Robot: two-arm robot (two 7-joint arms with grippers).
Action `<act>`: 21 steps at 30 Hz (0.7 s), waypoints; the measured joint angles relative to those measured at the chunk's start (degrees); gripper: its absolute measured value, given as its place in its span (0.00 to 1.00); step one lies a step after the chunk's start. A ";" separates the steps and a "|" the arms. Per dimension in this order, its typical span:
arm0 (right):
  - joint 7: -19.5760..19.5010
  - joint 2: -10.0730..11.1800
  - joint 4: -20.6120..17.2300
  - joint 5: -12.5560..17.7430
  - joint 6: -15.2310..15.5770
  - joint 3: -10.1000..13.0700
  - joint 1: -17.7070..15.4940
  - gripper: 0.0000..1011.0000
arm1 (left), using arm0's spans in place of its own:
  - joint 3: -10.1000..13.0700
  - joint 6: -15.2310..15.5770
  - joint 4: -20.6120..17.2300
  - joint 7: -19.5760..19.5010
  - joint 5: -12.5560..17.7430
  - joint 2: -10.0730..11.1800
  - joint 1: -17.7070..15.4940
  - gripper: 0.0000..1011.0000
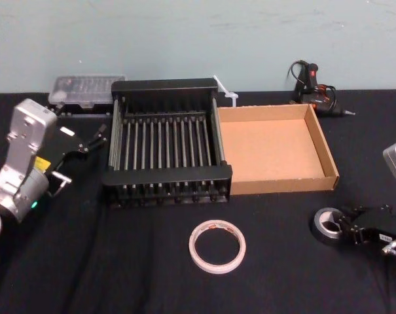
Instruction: Pick up the white tape and place it into the black box , Pick up the silver tape and place it into the brown box.
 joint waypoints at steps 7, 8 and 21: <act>0.44 0.12 -0.89 0.51 -0.96 0.91 -0.60 0.16 | 0.00 0.00 0.00 0.00 0.00 0.00 0.00 0.99; 0.45 0.12 -1.20 0.85 -1.13 1.31 -0.72 0.16 | 0.00 0.00 0.00 0.00 0.00 0.00 0.00 0.99; -0.37 -1.28 -2.58 2.56 -2.84 2.24 1.61 0.16 | 0.00 0.00 0.00 0.00 0.00 0.00 0.00 0.99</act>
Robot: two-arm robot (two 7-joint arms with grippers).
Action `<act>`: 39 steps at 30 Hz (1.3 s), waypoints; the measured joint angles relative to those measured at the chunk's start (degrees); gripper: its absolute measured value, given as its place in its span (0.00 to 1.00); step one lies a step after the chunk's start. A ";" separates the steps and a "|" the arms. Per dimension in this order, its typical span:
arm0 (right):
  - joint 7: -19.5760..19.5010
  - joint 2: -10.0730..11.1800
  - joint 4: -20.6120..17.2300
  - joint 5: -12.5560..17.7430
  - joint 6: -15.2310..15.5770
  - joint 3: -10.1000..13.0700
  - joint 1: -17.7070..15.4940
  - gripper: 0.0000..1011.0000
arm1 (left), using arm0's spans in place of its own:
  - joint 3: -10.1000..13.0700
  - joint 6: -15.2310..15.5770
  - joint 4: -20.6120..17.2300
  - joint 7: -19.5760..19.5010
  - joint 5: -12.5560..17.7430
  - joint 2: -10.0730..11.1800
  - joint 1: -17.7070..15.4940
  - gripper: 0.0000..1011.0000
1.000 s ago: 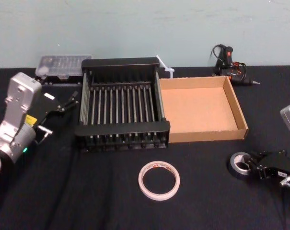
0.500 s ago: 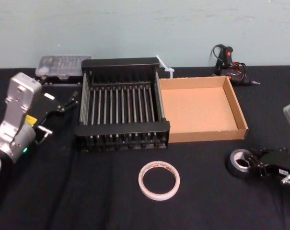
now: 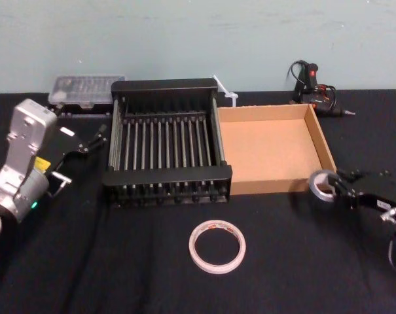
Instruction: Pick up the white tape and place it into the black box , Pick up the silver tape and place it into the brown box.
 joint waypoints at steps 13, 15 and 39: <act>-2.65 -5.28 6.15 -3.13 -1.39 -3.49 8.08 0.16 | 0.00 0.00 0.00 0.00 0.00 0.00 0.00 0.99; -3.03 -6.17 7.50 -3.89 -1.74 -3.82 9.30 0.16 | 0.00 0.00 0.00 0.00 0.00 0.00 0.00 0.99; -3.66 -8.06 9.97 -5.46 -2.75 -4.05 11.47 0.30 | 0.00 0.00 0.00 0.00 0.00 0.00 0.00 0.99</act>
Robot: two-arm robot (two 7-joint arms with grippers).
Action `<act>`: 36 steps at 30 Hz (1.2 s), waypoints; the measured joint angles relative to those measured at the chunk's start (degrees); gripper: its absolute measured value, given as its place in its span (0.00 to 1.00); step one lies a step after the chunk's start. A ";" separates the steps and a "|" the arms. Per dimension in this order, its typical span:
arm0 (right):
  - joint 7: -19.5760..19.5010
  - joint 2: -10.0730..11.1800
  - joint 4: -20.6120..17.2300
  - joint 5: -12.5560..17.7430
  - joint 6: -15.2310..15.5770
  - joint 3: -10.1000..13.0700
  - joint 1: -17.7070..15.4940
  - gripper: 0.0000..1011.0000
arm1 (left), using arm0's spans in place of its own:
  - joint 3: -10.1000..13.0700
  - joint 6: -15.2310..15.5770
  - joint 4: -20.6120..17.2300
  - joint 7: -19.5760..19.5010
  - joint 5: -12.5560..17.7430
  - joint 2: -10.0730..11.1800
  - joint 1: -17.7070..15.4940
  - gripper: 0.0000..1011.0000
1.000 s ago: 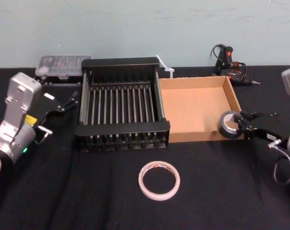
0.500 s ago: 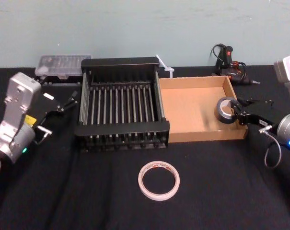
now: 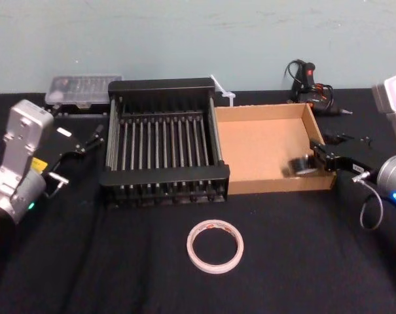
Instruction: Pick up the white tape and place it into the black box , Pick up the silver tape and place it into the brown box.
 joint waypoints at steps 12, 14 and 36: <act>0.07 0.08 -0.12 0.09 0.10 0.00 -0.08 0.66 | 0.00 0.00 0.00 0.00 0.00 0.00 0.00 0.99; 0.08 0.09 -0.12 0.10 0.11 0.00 -0.09 0.72 | 0.00 0.00 0.00 0.00 0.00 0.00 0.00 0.99; 0.18 0.06 -0.29 -0.07 0.18 0.12 -0.21 0.99 | 0.00 0.00 0.00 0.00 0.00 0.00 0.00 0.99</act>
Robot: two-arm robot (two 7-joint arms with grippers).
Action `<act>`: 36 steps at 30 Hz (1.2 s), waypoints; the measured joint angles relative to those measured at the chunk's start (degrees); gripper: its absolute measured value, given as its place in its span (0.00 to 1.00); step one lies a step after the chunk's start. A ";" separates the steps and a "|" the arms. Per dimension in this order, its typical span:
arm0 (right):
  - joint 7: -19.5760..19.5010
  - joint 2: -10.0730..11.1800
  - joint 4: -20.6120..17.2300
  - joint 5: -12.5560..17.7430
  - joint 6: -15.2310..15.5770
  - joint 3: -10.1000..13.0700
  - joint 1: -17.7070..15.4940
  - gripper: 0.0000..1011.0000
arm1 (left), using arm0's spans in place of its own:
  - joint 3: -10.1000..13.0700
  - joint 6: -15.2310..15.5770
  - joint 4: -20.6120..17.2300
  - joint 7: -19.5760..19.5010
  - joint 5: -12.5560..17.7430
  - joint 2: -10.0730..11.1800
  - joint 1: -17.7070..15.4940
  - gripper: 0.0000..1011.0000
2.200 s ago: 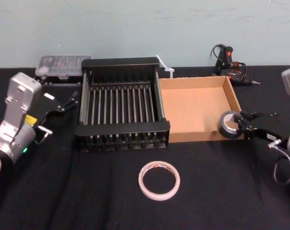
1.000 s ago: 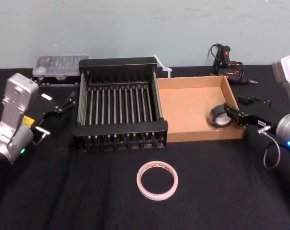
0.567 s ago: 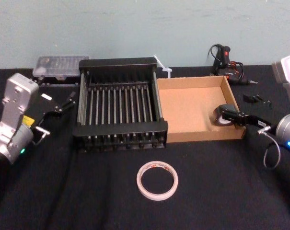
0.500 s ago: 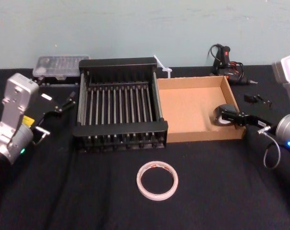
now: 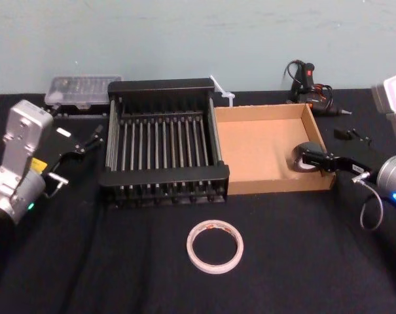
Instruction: Pick up the white tape and place it into the black box , Pick up the silver tape and place it into the brown box.
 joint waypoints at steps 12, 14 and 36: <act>2.04 0.40 -3.37 -0.55 0.48 0.92 -1.92 0.99 | 0.00 0.00 0.00 0.00 0.00 0.00 0.00 0.99; 2.75 0.81 -4.36 -0.44 0.52 0.79 -2.53 0.99 | 0.00 0.00 0.00 0.00 0.00 0.00 0.00 0.99; 9.30 5.70 -11.12 -0.65 -0.19 -5.75 -5.80 0.99 | 0.00 0.00 0.00 0.00 0.00 0.00 0.00 0.99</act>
